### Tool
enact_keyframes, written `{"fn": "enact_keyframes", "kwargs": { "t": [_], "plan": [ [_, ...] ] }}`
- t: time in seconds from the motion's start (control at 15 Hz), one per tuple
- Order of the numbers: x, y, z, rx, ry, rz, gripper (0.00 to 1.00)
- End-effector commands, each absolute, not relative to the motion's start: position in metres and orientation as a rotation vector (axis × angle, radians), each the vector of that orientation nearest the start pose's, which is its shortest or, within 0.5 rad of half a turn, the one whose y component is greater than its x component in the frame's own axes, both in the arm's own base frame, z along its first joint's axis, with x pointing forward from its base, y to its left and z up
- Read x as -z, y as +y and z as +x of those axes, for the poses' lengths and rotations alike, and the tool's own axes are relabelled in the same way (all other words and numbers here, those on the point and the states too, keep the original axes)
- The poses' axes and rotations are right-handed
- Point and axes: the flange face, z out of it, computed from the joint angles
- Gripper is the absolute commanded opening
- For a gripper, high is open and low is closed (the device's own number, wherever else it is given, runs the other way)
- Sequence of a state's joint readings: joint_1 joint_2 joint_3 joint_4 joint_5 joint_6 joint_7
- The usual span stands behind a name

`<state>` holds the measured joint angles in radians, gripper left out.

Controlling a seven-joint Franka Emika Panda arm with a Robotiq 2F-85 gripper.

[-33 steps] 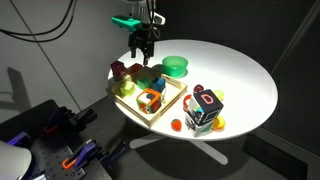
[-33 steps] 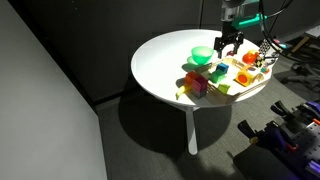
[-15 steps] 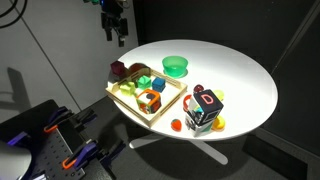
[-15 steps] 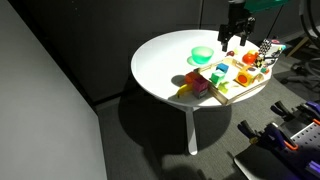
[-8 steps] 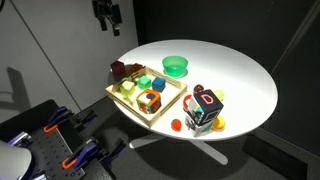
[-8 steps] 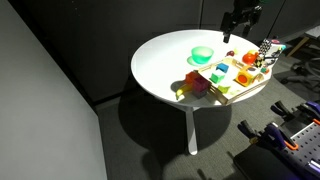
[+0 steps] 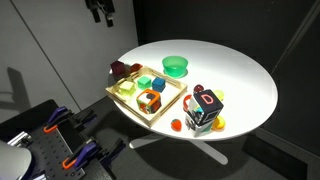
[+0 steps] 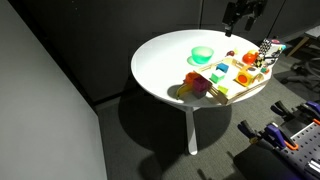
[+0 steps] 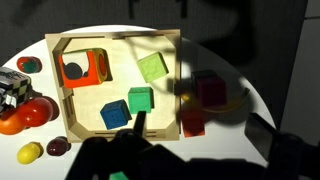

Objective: Put the blue block in the box

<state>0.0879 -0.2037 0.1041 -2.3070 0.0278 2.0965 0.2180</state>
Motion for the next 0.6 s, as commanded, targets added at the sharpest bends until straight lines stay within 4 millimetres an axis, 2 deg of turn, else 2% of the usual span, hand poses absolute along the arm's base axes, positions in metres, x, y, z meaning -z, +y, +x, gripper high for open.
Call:
{"fn": "enact_keyframes", "kwargs": {
  "t": [0.0,0.07,0.53],
  "plan": [
    [-0.4362,0.0951,0.4567,-0.019,0.073,-3.15,1.0],
    [-0.4303,0.0947,0.4655,-0.02,0.061,-3.142,1.0],
    [-0.4318,0.0953,0.464,-0.022,0.058,-3.143,1.0]
  ]
}}
